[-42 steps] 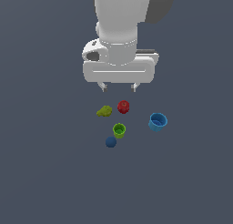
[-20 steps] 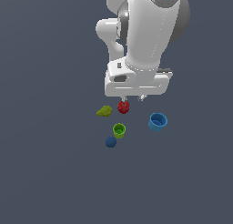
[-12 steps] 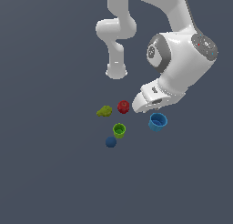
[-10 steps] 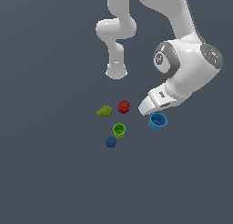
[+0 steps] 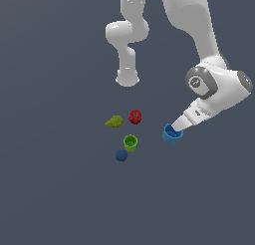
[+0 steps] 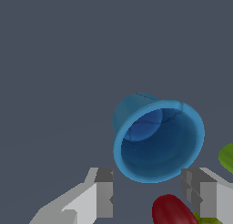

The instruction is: Pick up a designated object from a clutter of objects.

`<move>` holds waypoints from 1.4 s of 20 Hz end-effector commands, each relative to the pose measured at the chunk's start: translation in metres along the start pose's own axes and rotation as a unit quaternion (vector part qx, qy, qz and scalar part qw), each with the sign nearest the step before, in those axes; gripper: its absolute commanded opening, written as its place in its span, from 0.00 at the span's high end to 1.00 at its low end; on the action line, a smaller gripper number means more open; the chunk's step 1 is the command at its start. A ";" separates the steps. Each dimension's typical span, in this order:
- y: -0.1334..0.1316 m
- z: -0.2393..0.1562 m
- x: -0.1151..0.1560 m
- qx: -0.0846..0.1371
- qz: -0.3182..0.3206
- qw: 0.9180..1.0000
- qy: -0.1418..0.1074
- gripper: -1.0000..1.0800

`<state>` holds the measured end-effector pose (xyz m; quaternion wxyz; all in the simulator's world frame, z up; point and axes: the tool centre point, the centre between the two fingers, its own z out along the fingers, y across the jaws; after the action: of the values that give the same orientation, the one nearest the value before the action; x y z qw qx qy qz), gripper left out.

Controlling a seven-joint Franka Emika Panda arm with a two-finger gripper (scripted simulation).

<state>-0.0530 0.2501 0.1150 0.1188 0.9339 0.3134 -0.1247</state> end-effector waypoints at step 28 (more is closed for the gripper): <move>-0.019 0.040 0.003 -0.008 -0.023 1.000 -0.005 1.00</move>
<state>-0.0679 0.2547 0.0741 0.1245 0.9250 0.3349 -0.1292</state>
